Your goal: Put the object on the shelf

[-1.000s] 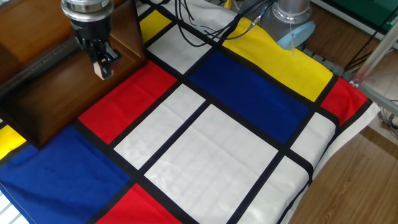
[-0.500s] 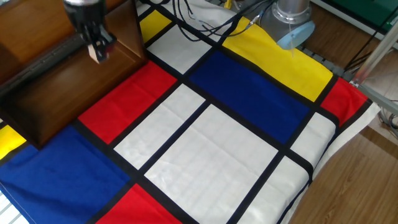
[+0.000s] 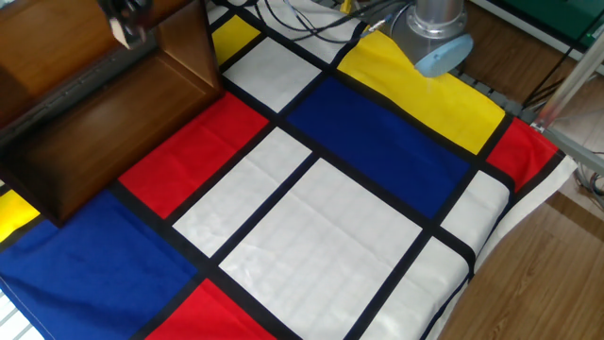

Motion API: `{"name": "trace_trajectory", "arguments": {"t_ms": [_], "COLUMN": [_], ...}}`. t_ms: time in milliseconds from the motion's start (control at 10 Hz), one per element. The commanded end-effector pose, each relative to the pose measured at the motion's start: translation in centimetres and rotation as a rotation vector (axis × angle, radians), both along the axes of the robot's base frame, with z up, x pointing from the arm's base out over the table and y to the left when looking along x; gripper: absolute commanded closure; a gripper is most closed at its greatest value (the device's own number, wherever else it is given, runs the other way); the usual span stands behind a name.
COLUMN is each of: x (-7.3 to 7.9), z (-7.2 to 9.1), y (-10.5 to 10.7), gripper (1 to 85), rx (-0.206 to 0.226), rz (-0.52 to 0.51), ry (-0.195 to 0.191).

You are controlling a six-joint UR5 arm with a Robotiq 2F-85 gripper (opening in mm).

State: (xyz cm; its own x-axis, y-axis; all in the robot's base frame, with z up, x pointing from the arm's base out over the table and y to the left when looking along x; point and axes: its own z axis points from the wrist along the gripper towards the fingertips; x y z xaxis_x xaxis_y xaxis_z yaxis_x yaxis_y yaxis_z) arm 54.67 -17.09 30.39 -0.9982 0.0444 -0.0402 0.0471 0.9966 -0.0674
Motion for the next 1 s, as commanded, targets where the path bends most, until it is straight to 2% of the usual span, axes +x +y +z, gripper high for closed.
{"name": "trace_trajectory", "arguments": {"t_ms": [0,100,500,900], "x": [-0.5,-0.5,-0.4,0.1], "z": [1.3,0.6,-1.4,-2.8], "y": [-4.1,-4.8,-6.6,-6.4], "gripper": [84.7,84.7,84.7,84.7], "rx": [0.031,0.052,0.062,0.086], "rz": [0.052,0.066,0.092,0.098], "ry": [-0.004,-0.013,-0.026,-0.033]}}
